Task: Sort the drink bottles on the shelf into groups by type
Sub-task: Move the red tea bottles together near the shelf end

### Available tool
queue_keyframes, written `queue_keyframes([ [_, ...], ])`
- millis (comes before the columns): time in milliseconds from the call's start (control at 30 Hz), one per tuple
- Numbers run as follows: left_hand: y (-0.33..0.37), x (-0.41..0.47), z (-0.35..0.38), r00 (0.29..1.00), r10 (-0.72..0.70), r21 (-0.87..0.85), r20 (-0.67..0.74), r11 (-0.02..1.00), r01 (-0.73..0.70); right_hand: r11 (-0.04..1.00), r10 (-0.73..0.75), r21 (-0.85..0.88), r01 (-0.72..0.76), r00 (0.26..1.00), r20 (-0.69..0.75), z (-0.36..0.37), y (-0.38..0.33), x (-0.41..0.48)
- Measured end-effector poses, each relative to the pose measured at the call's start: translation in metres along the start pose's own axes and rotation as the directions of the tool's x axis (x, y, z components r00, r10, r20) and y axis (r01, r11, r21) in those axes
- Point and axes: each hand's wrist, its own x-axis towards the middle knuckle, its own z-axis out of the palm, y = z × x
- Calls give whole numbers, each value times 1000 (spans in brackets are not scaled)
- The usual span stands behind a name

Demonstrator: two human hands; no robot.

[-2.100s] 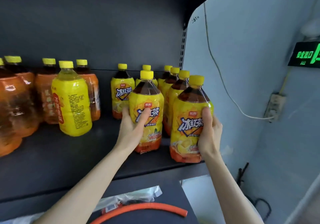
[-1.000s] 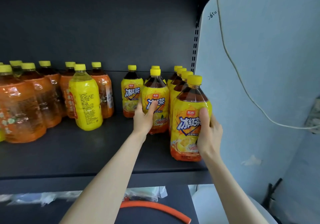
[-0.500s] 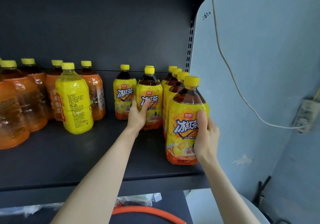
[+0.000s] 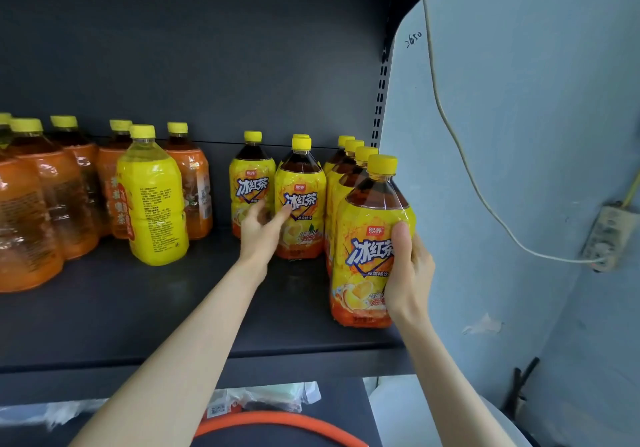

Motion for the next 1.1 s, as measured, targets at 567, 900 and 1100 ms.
queue_keyframes([
  [567, 29, -80, 5, 956, 285, -73, 72, 957, -280, 968, -98, -214, 131, 982, 160, 47, 2, -26],
  [900, 19, -47, 4, 957, 291, -7, 10, 957, -291, 955, -51, -290, 54, 999, 16, 24, 15, 39],
  [1100, 8, -27, 11, 951, 308, 61, -40, 950, -305, 984, 31, -178, -5, 989, 143, 21, 30, 53],
])
